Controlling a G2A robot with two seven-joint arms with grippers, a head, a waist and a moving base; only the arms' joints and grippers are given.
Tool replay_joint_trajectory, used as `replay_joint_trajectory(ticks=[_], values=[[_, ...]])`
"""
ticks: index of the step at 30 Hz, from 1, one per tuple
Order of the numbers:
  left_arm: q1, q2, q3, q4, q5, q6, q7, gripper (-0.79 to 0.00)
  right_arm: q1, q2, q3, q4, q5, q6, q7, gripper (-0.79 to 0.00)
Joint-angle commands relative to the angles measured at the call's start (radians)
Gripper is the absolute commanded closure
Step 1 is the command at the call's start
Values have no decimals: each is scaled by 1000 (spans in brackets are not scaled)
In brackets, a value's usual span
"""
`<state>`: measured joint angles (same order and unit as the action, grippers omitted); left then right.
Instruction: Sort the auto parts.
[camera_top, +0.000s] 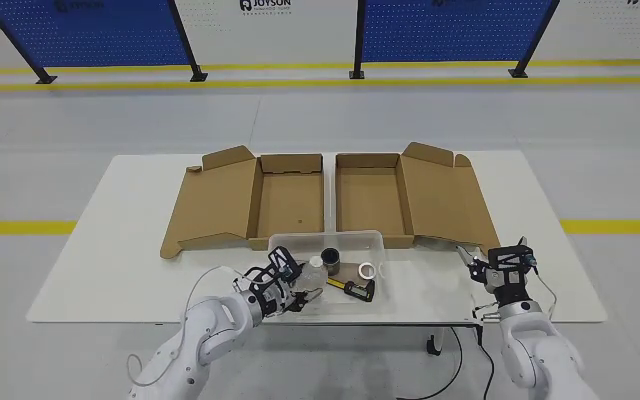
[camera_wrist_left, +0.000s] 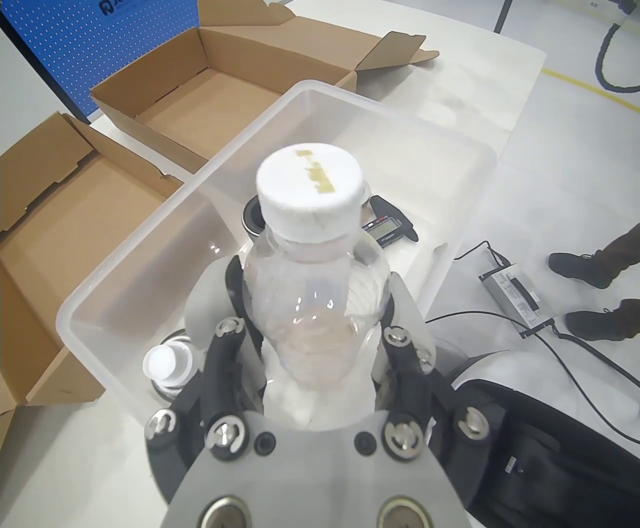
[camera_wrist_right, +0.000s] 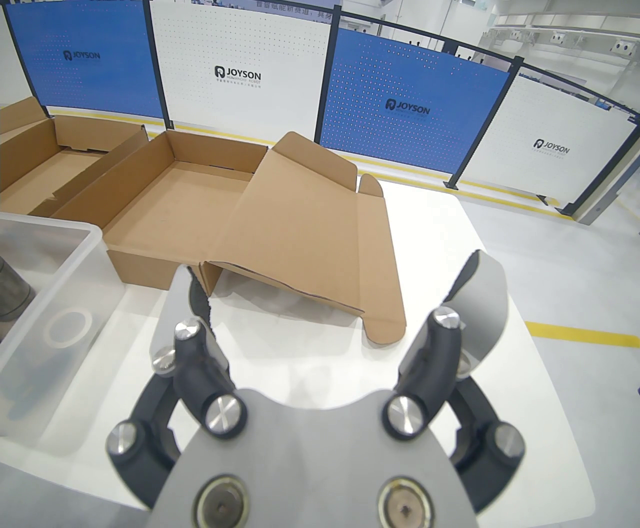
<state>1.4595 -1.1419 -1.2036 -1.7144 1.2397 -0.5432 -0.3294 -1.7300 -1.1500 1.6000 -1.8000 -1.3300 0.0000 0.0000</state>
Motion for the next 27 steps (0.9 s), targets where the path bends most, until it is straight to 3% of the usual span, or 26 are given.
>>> replay_joint_trajectory(ticks=[1,7,8,9,11,12,13,14,23,27], values=[[-3,0,1,2,1,1,1,-292,0,0,0,0,0,0,0,-785],[-10,1,6,5,-7,2,26,-154,0,0,0,0,0,0,0,-785],[-12,1,7,5,-3,3,27,-182,0,0,0,0,0,0,0,-785],[-13,1,8,5,-1,5,27,-283,0,0,0,0,0,0,0,-785],[-18,2,11,-3,14,6,25,-320,0,0,0,0,0,0,0,-785],[-20,2,14,-9,23,7,24,-385,0,0,0,0,0,0,0,-785],[-22,2,17,-17,27,9,24,-727,0,0,0,0,0,0,0,-785],[-27,2,20,-26,35,8,20,-785,0,0,0,0,0,0,0,-785],[-127,-13,96,-65,65,86,-165,-785,0,0,0,0,0,0,0,-785],[-151,-20,120,-68,46,100,-175,-785,0,0,0,0,0,0,0,-785]])
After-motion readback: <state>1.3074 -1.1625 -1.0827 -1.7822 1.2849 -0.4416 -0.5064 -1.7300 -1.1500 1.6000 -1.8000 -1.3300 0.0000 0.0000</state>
